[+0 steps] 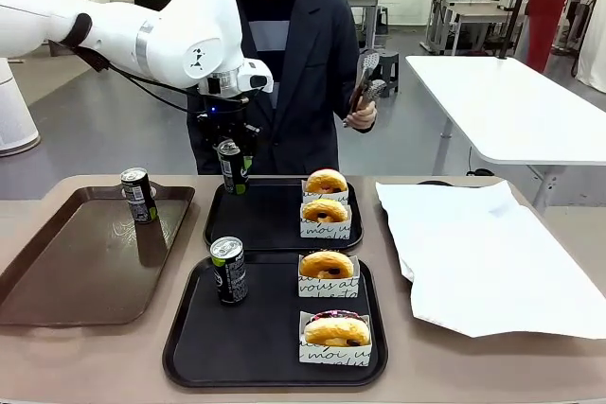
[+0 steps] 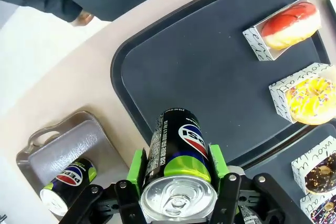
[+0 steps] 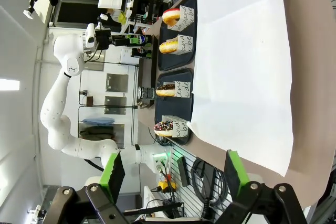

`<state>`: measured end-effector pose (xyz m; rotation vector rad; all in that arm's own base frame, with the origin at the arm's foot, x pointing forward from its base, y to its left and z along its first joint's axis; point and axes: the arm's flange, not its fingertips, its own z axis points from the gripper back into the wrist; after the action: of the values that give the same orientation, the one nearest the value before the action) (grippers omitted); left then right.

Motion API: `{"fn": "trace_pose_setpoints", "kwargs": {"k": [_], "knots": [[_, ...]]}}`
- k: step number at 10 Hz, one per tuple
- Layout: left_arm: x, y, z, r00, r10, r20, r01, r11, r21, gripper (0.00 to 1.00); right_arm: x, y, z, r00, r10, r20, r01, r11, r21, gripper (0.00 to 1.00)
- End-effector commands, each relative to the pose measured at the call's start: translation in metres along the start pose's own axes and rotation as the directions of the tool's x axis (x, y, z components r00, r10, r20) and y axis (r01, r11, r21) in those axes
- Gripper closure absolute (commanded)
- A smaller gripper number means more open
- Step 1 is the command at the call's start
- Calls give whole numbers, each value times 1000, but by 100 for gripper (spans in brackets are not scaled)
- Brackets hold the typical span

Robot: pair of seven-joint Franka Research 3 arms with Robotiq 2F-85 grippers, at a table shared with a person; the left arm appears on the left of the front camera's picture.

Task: Set up donuts and drinks on trays.
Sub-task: Pick up one Pepsi coke from the Handle tray and place it on the Flat Tray without a Pepsi coke.

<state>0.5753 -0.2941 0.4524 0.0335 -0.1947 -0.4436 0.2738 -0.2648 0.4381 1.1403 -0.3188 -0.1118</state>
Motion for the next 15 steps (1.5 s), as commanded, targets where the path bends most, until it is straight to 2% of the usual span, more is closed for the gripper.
{"fn": "trace_pose_setpoints", "kwargs": {"k": [1,4,6,10,13,14,15], "knots": [[-2,0,8,1000,-4,11,4,1000,8,42,1,1,0,1000,17,18,-18,1000,26,0],[0,-1,1,1000,-2,1,2,1000,0,42,1,1,0,1000,17,18,-18,1000,26,0],[12,5,-25,1000,10,9,-9,998,-69,42,1,1,0,1000,17,18,-18,1000,26,0],[27,10,-58,1000,23,-13,-23,998,-64,42,1,1,0,1000,17,18,-18,1000,26,0],[30,13,-63,999,28,-24,-30,998,-64,42,1,1,0,1000,17,18,-18,1000,26,0],[30,13,-63,999,27,-30,-29,997,-65,30,1,1,0,1000,17,18,-18,1000,26,0],[30,14,-64,999,36,-38,-38,997,-66,22,1,1,0,1000,17,18,-18,1000,26,0]]}}
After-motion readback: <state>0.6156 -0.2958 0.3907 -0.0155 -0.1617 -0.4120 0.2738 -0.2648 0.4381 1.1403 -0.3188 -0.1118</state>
